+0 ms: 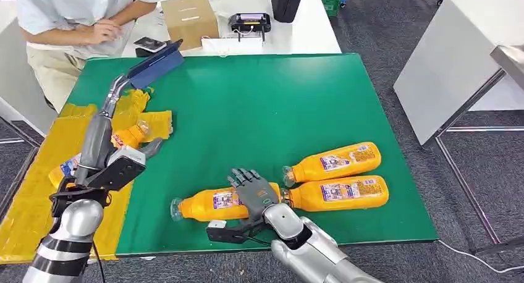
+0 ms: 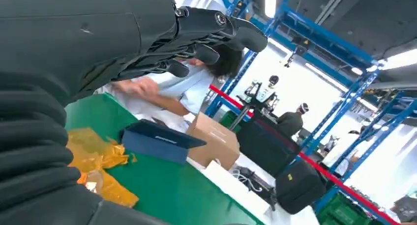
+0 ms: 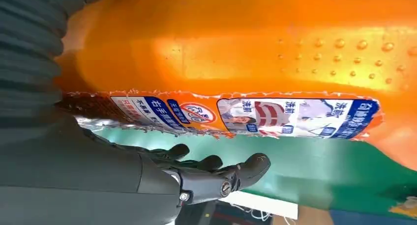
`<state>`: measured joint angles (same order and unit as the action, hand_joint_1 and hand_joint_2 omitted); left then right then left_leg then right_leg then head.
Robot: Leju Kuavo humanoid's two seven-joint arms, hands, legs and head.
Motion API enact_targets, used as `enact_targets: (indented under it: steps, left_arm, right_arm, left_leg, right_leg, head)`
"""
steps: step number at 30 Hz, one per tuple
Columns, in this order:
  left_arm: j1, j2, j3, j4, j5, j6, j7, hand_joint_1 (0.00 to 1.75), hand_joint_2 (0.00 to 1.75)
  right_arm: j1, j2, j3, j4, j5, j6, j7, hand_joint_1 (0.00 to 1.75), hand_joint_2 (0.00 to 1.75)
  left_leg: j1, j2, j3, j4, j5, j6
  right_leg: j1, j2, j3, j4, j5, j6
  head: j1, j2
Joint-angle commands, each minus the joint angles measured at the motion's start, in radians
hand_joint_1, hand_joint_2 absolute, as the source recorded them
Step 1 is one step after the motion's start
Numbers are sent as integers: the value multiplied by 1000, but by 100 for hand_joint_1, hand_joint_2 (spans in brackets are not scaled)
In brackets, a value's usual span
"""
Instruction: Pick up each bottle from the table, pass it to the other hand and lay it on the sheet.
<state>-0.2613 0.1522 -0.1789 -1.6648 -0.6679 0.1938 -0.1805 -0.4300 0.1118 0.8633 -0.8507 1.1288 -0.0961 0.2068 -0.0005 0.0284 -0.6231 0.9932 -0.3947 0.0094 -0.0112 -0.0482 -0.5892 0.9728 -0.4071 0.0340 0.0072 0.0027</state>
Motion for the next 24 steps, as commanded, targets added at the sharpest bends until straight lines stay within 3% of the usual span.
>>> enact_targets:
  steps: [1,2,11,15,22,24]
  left_arm:
    - [59,-45,-50,-104,89,15,-68,0,175]
    - [68,-44,-56,-117,89,21,-70,0,175]
    - [118,-49,-75,-151,105,55,-95,0,175]
    - [141,-57,-72,-164,119,63,-109,0,175]
    - [147,-57,-72,-169,120,64,-110,0,175]
    - [160,-62,-67,-182,181,28,-129,0,175]
  right_arm:
    - [-19,6,-37,200,5,4,2,162,175]
    - [-20,7,-41,207,7,-3,0,175,175]
    - [-6,11,-92,162,-10,-30,-26,175,175]
    - [14,14,-139,97,-27,-103,-38,175,175]
    - [18,11,-143,82,-28,-98,-38,175,175]
    - [45,16,-187,26,-40,-200,-64,175,175]
  left_leg:
    - [1,-3,3,-1,0,0]
    - [1,-4,4,-1,-1,-1]
    - [1,-5,5,-1,0,0]
    - [0,-6,4,-1,0,0]
    - [0,-6,4,-1,-1,0]
    - [1,-7,4,0,-1,0]
  right_leg:
    - [0,1,4,-2,0,0]
    - [0,2,6,-2,-1,-1]
    - [0,1,7,-2,-1,-1]
    - [0,0,6,-2,-1,0]
    - [0,1,6,-1,-2,0]
    - [0,0,6,-1,-2,-1]
  head:
    - [0,0]
    - [0,0]
    - [0,0]
    - [0,0]
    - [0,0]
    - [0,0]
